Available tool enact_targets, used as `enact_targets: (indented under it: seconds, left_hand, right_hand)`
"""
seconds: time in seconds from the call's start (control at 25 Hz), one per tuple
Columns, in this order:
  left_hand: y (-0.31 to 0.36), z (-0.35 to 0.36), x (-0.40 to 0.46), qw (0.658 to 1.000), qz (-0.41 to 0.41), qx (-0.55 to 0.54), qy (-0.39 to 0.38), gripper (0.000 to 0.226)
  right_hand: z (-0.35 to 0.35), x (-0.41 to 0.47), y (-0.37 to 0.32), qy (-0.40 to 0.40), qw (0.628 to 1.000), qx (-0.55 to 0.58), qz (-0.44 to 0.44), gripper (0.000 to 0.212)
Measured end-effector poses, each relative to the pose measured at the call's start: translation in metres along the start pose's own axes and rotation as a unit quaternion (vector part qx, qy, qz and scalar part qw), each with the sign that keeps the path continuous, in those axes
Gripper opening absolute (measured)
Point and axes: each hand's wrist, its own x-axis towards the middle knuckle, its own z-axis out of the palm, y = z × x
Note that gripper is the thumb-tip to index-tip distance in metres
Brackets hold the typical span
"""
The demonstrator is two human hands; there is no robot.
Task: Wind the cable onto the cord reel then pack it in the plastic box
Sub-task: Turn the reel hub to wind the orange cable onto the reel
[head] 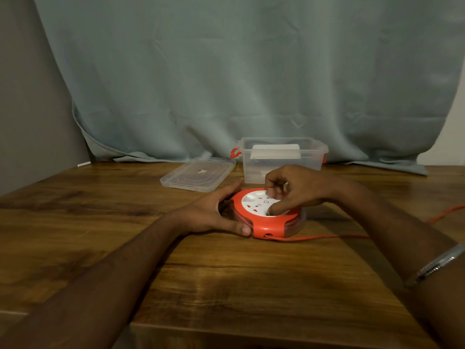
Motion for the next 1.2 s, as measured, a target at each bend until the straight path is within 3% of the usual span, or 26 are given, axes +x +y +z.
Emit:
enact_targets:
  seconds: [0.48,0.68,0.88,1.04,1.2]
  left_hand:
    - [-0.001,0.0,0.0,1.0,0.01,-0.007,-0.002,0.136]
    - [-0.001,-0.001,0.0,1.0,0.004,-0.007,-0.005,0.134]
    - [0.0,-0.001,0.0,1.0,0.005,-0.006,-0.003,0.134]
    - [0.0,-0.001,0.0,1.0,-0.002,0.001,-0.005,0.132]
    - [0.001,-0.002,0.0,1.0,-0.003,0.003,-0.006,0.133]
  right_hand:
    - [0.013,0.005,-0.008,0.043,0.996,-0.073,0.001,0.054]
    - [0.018,0.009,-0.012,0.065,0.992,-0.109,-0.012,0.055]
    - [0.002,0.001,-0.006,0.045,0.998,-0.006,-0.032,0.021]
    - [-0.002,-0.002,0.0,-0.018,0.999,0.03,-0.021,0.044]
    - [-0.005,0.0,0.007,-0.025,0.997,0.07,-0.008,0.057]
